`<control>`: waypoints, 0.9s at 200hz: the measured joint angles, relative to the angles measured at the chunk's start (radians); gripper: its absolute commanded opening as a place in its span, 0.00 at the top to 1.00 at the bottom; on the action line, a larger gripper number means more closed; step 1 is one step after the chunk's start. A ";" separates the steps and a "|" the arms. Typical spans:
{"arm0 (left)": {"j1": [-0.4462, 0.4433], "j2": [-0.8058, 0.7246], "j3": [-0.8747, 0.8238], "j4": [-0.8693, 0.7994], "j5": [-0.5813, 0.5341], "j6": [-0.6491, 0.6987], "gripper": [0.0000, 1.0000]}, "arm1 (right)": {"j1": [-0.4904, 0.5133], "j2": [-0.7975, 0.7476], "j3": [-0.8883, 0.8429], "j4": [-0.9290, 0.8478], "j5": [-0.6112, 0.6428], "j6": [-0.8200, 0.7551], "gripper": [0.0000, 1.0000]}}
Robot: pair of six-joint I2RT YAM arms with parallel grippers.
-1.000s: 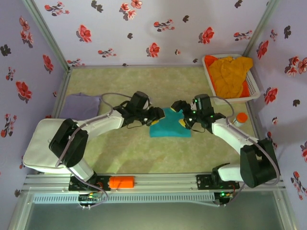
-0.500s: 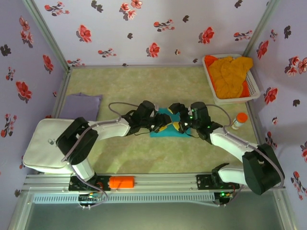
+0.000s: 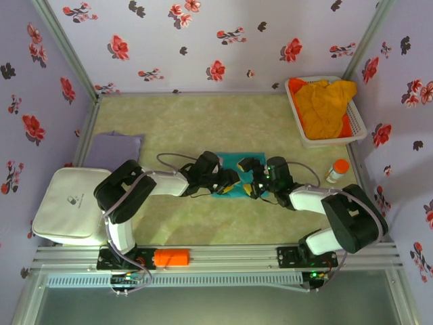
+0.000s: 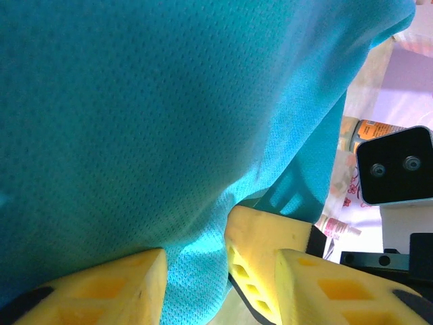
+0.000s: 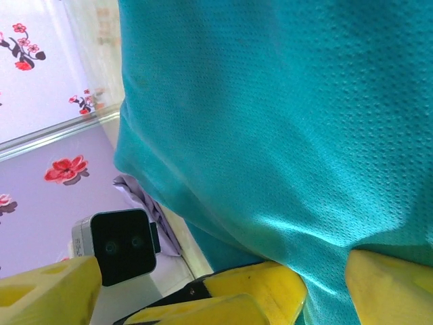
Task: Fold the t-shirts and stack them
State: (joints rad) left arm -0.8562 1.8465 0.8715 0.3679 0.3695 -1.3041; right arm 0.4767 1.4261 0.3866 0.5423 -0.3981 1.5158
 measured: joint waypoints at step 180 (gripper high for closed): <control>0.111 -0.144 0.074 -0.420 0.094 0.306 0.52 | -0.193 -0.251 0.059 -0.468 -0.024 -0.211 0.07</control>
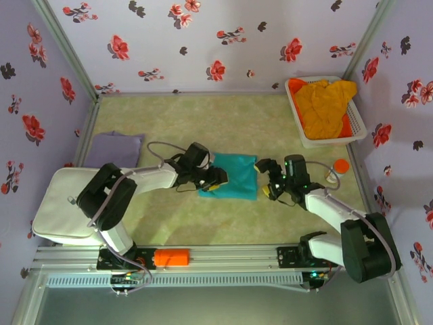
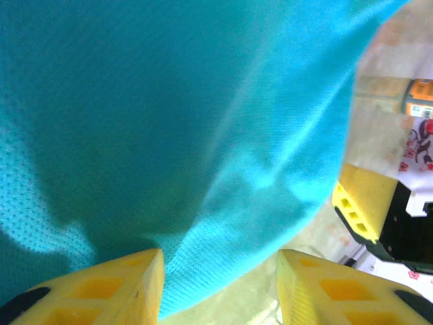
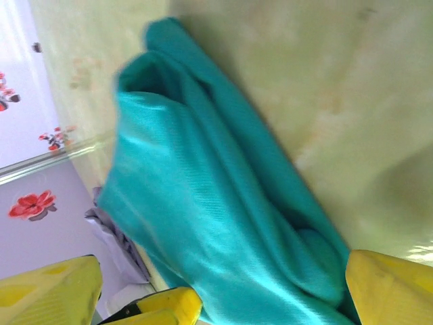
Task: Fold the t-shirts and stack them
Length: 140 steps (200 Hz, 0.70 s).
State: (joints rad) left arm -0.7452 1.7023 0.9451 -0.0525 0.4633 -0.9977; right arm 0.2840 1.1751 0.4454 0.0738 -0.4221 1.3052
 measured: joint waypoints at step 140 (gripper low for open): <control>0.154 0.264 0.329 -0.105 0.055 0.126 0.53 | 0.097 0.397 0.412 0.112 -0.032 -0.040 0.08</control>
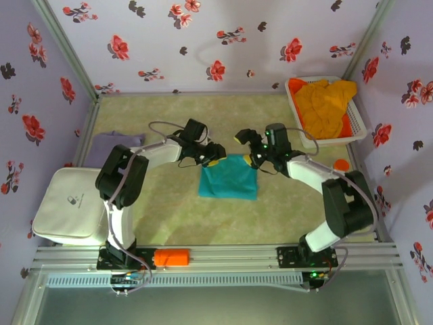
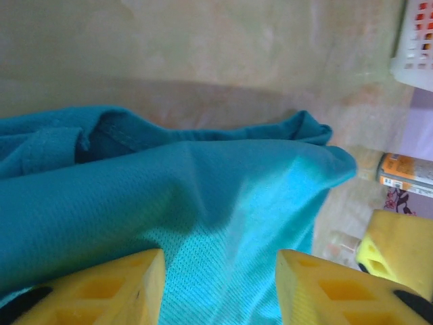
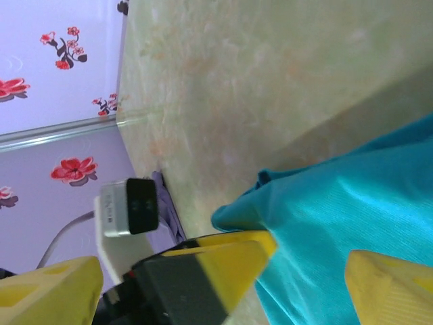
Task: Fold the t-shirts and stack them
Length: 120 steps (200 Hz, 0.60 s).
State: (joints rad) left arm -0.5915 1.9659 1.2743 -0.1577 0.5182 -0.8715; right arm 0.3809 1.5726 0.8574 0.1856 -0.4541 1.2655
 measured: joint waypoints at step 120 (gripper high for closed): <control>0.101 0.010 -0.092 0.051 0.017 0.023 0.54 | -0.091 0.285 0.027 0.243 -0.096 -0.003 0.09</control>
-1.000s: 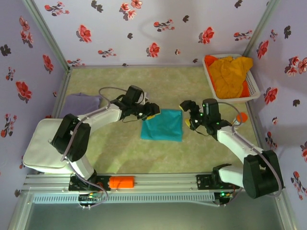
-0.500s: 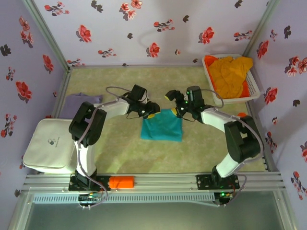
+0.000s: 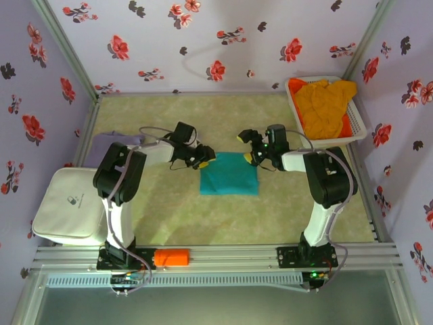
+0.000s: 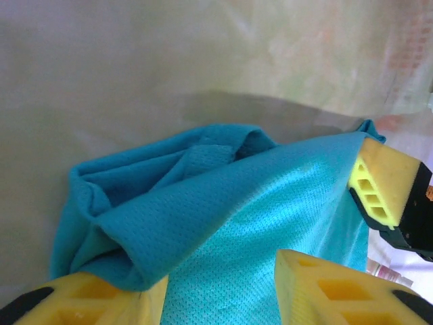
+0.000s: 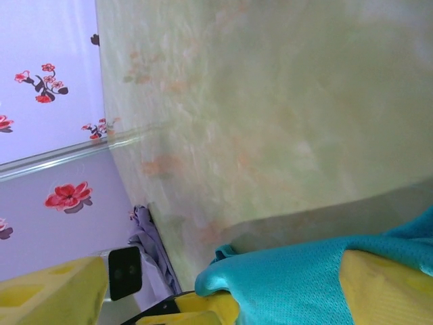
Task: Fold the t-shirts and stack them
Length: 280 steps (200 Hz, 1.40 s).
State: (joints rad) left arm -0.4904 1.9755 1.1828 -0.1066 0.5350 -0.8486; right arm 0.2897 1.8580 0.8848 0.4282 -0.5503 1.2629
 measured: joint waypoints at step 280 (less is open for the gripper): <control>-0.079 -0.056 0.042 -0.333 -0.188 0.253 0.41 | -0.002 -0.334 -0.002 -0.524 -0.030 -0.344 0.04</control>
State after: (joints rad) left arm -0.5694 1.9194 1.2251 -0.4397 0.3473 -0.5957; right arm 0.2874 1.5242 0.8833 -0.0959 -0.5800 0.9188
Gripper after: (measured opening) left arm 0.596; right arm 0.959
